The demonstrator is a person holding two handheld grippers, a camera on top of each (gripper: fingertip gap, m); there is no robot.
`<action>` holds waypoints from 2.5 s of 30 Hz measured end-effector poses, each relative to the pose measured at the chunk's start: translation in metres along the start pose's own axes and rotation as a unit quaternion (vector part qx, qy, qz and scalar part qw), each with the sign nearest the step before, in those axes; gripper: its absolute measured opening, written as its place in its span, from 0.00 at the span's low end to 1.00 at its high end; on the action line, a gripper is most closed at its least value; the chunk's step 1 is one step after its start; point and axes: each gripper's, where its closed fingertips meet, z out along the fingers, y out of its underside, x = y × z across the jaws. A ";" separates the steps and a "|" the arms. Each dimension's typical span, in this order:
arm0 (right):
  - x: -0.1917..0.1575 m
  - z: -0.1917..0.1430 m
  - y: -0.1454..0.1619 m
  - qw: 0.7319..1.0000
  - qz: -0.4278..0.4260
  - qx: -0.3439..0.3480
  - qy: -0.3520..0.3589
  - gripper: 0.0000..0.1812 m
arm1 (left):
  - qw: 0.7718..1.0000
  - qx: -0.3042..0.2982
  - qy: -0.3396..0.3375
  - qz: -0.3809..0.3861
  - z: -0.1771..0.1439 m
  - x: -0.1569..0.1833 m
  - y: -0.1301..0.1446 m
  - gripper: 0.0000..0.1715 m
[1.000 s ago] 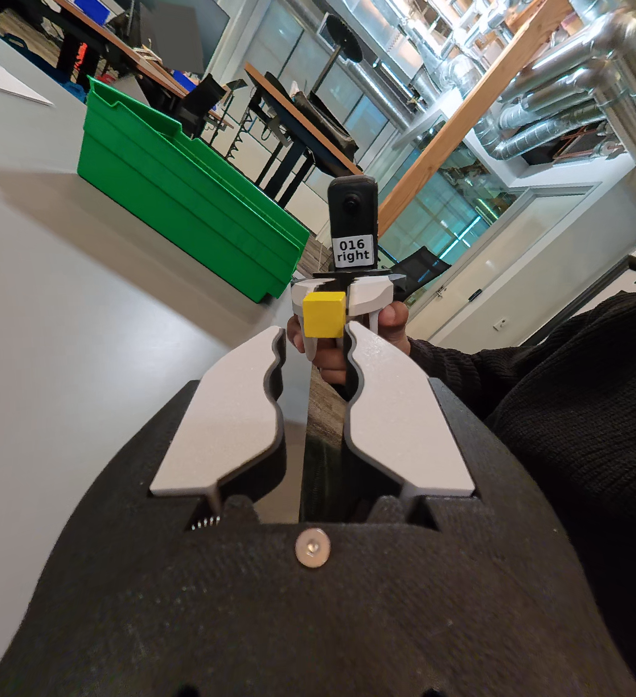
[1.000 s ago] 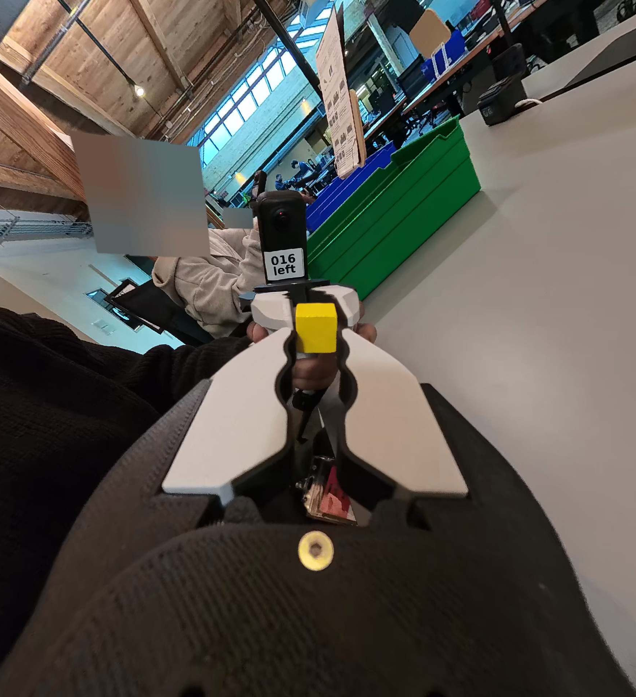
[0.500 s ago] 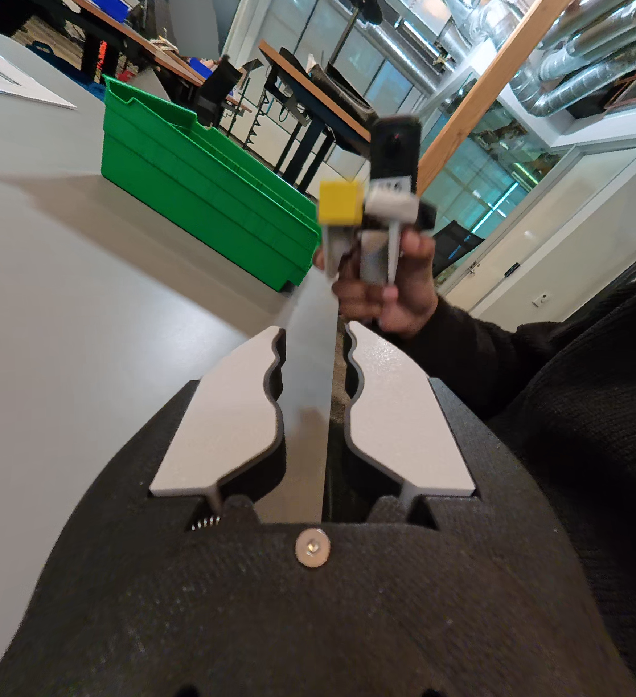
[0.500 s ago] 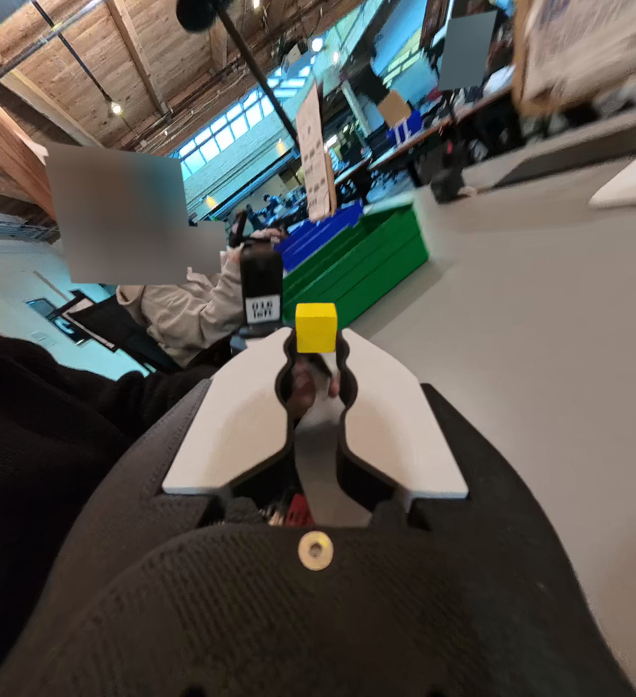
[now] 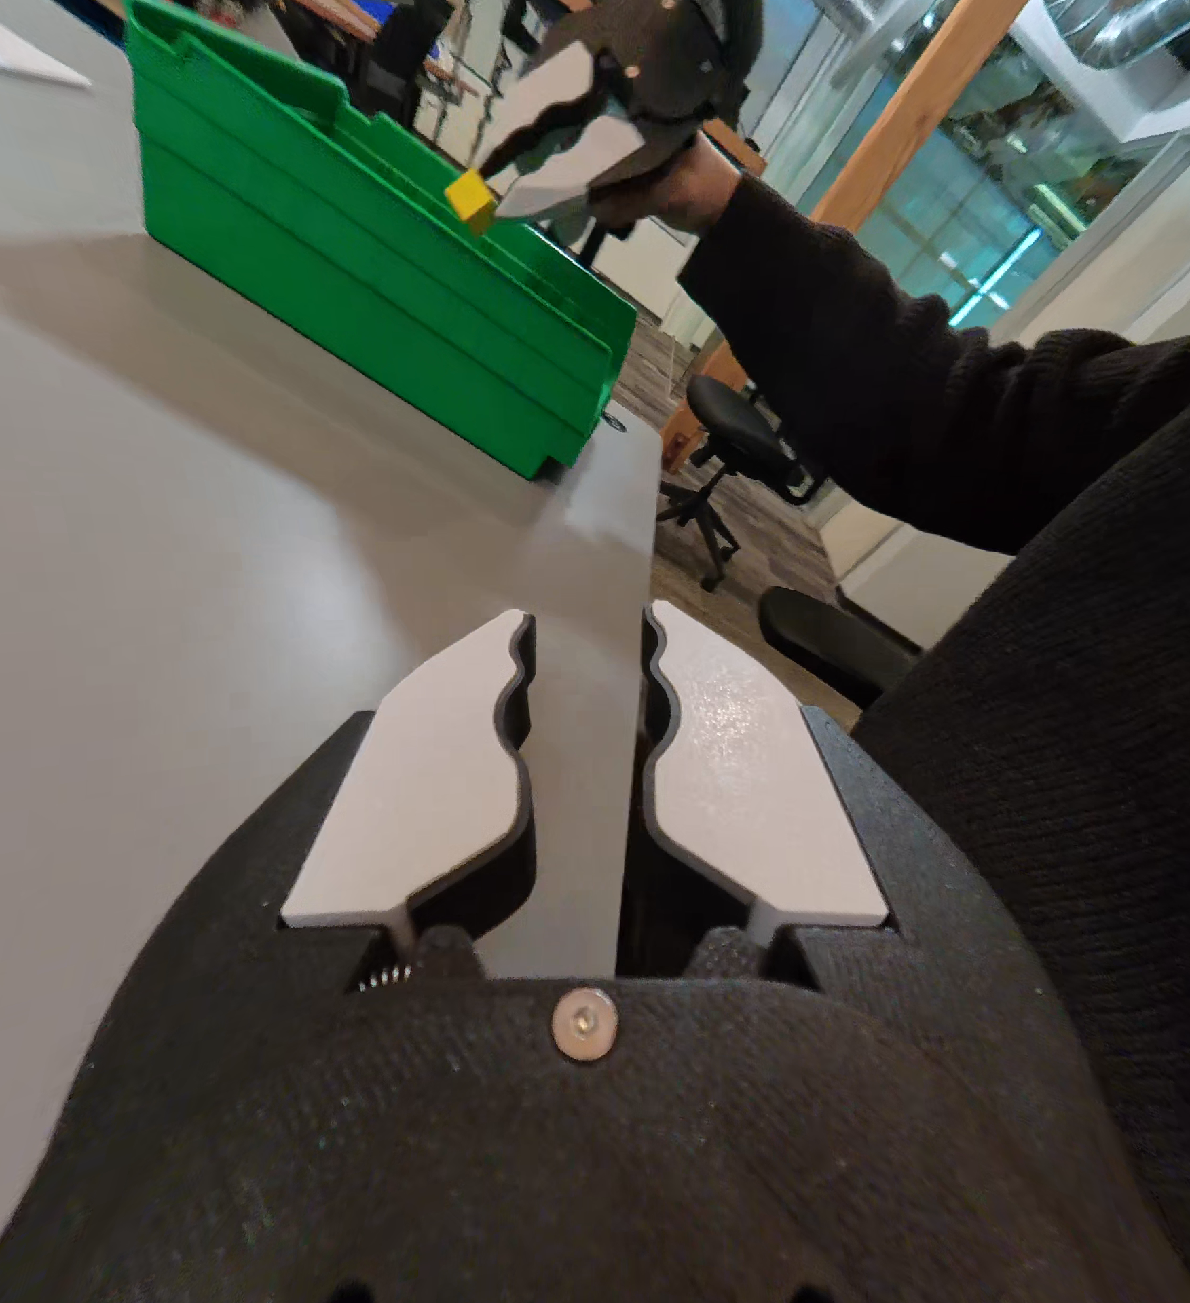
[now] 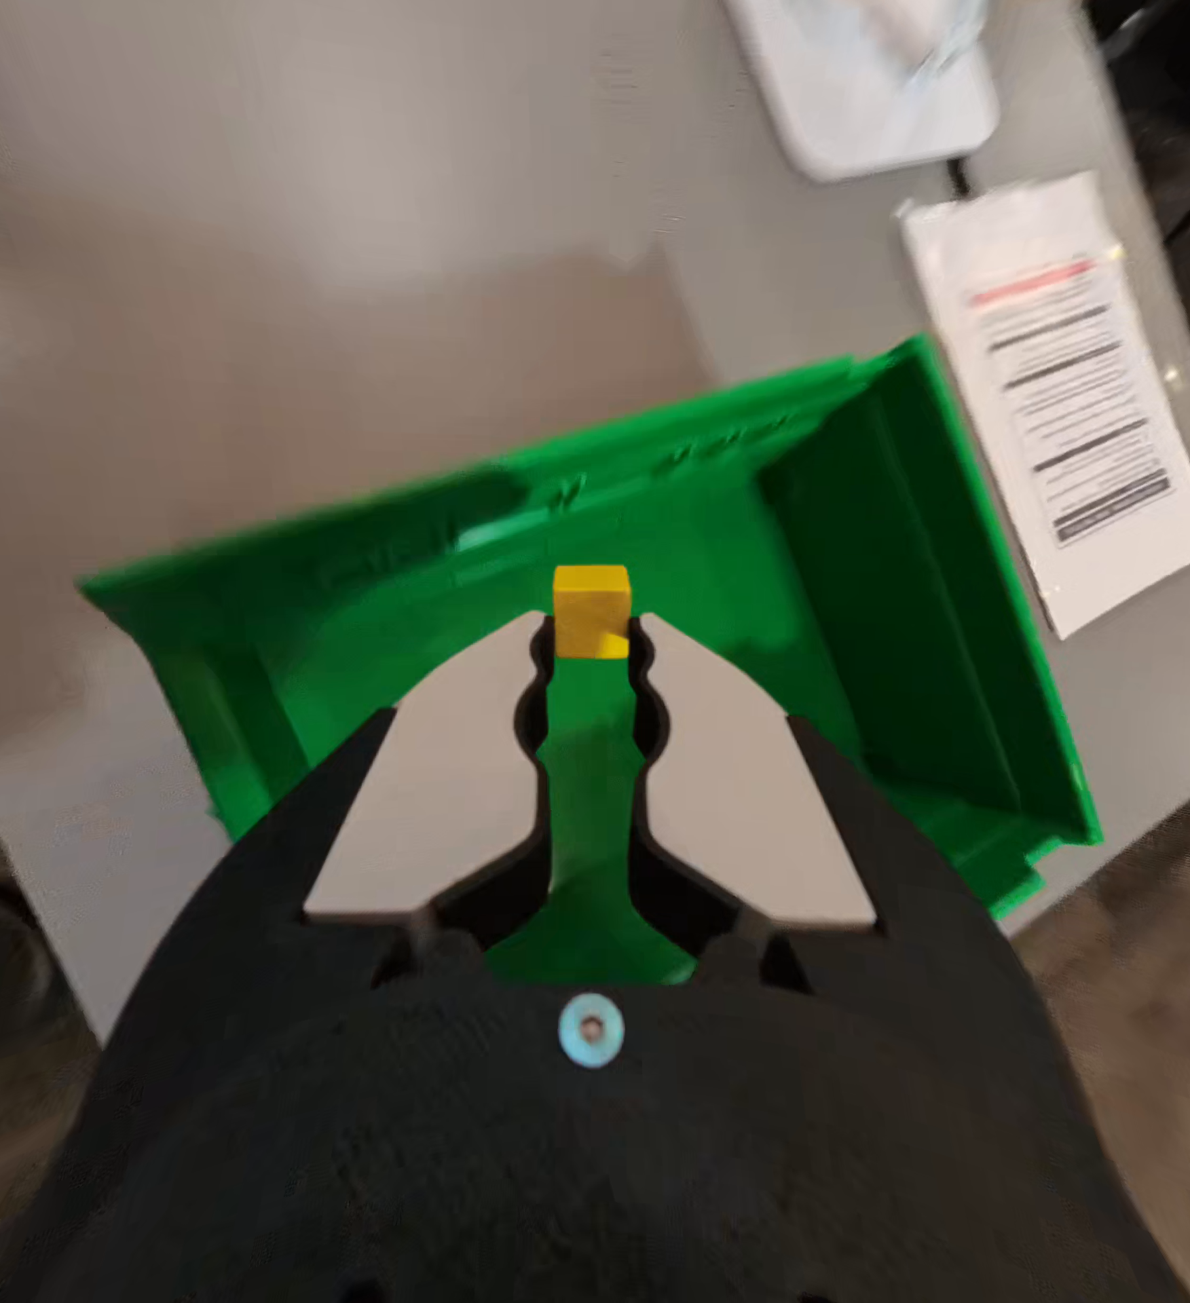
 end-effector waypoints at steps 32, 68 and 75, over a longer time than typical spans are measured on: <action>-0.025 0.095 0.030 0.973 -0.130 -0.121 -0.150 0.11 | 0.994 0.023 -0.004 -0.109 0.021 -0.015 -0.011 0.15; 0.000 0.061 0.031 0.989 -0.096 -0.109 -0.042 0.16 | 0.993 0.043 0.028 -0.108 0.007 0.002 -0.010 0.11; -0.002 0.088 0.053 0.989 -0.079 -0.122 -0.029 0.00 | 0.992 0.044 0.022 -0.114 0.002 0.003 -0.006 0.11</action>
